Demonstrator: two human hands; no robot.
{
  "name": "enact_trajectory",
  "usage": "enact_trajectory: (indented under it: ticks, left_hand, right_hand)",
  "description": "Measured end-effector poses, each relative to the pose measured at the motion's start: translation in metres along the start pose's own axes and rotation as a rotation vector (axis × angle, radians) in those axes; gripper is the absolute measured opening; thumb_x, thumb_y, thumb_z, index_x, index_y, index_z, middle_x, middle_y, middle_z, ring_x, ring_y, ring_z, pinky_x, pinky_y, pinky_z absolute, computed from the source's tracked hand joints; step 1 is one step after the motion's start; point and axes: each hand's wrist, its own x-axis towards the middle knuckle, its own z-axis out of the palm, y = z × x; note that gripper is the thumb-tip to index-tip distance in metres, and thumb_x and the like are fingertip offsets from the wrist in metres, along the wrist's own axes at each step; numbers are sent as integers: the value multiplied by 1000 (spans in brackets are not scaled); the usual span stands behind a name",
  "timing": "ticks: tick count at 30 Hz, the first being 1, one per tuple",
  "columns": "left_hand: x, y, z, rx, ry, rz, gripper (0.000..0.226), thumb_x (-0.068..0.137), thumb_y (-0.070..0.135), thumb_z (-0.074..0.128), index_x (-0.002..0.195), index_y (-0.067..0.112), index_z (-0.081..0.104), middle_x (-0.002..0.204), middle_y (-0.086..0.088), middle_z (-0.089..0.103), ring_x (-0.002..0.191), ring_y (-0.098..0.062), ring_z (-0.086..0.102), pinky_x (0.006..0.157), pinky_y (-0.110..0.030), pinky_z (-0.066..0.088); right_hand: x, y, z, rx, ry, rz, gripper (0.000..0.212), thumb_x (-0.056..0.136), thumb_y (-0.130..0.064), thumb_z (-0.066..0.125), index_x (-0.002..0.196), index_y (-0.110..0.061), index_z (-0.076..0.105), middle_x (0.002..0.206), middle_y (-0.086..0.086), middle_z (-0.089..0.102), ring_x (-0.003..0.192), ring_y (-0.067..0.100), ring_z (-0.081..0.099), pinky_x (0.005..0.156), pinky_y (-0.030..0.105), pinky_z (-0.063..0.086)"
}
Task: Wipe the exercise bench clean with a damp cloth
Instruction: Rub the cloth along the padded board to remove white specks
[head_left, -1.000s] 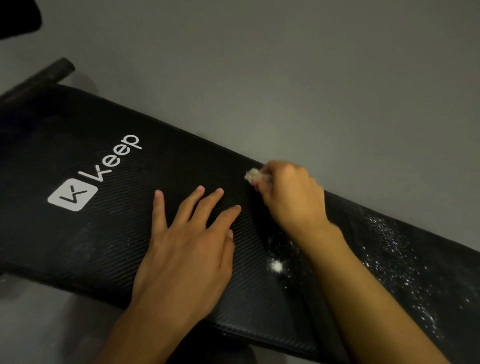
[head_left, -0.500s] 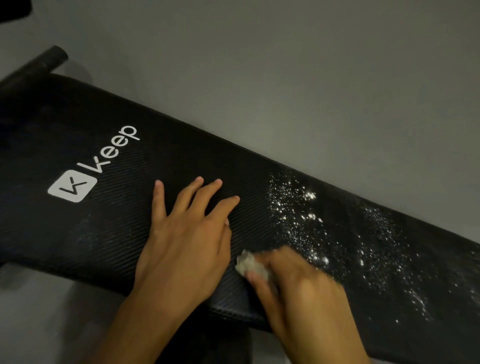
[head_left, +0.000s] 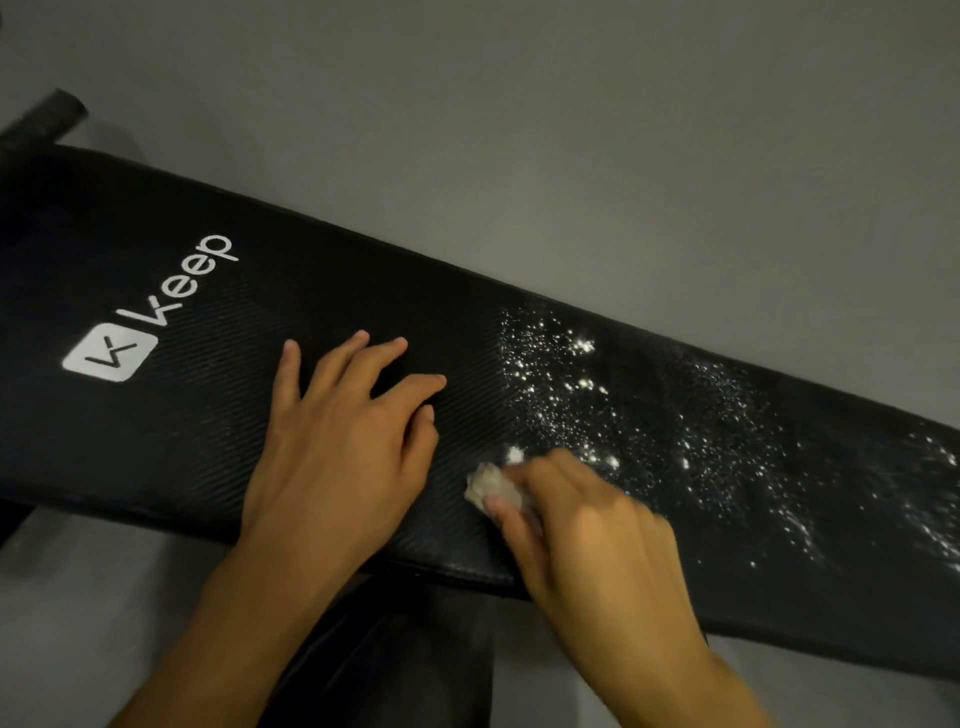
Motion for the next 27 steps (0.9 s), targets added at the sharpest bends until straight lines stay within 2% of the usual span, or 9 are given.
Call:
enact_trajectory:
  ticks: [3, 8, 13, 18, 21, 23, 27]
  left_hand:
    - [0, 0, 0, -11, -2, 4, 49, 95, 48, 34, 130, 36, 67, 150, -2, 54, 147, -26, 39, 124, -62, 15]
    - [1, 0, 1, -9, 14, -4, 48, 95, 50, 35, 128, 38, 67, 148, 0, 55, 146, -25, 40, 123, -61, 17]
    - [0, 0, 2, 17, 7, -8, 50, 95, 50, 33, 132, 39, 64, 150, 1, 53, 148, -24, 38, 124, -59, 17]
    - [0, 0, 2, 8, 18, -4, 49, 95, 49, 35, 131, 38, 66, 149, 1, 54, 146, -23, 40, 124, -58, 19]
    - [-1, 0, 2, 5, 23, -7, 49, 95, 50, 34, 131, 38, 66, 150, 1, 53, 147, -23, 39, 124, -58, 19]
    - [-1, -1, 2, 7, 20, -9, 50, 95, 50, 33, 132, 39, 65, 150, 1, 53, 147, -22, 38, 124, -57, 19]
    - [-1, 0, 2, 15, 16, -4, 52, 94, 51, 32, 132, 38, 65, 151, 1, 52, 148, -23, 38, 124, -57, 19]
  right_hand:
    - [4, 3, 4, 21, -8, 3, 25, 98, -51, 41, 95, -33, 59, 86, -12, 56, 63, 12, 62, 43, 34, 49]
    - [-17, 3, 1, 82, -43, -18, 26, 92, -55, 42, 92, -36, 61, 83, -15, 56, 60, 7, 62, 41, 28, 45]
    - [14, 6, 7, 94, -22, 14, 25, 100, -53, 44, 104, -34, 59, 96, -12, 58, 77, 16, 66, 57, 39, 54]
    - [-10, 5, 3, 171, -58, -48, 26, 96, -54, 42, 98, -37, 60, 88, -16, 57, 64, 6, 62, 47, 28, 49]
    - [-11, 10, 4, 156, -48, -28, 25, 93, -57, 43, 97, -37, 58, 87, -16, 57, 66, 7, 63, 48, 33, 52]
    - [0, 11, 9, 144, 11, 5, 19, 95, -53, 50, 95, -34, 56, 86, -13, 57, 66, 12, 63, 48, 37, 52]
    - [22, 7, 15, 124, 43, 91, 19, 97, -47, 56, 104, -31, 61, 95, -12, 60, 72, 17, 65, 53, 39, 53]
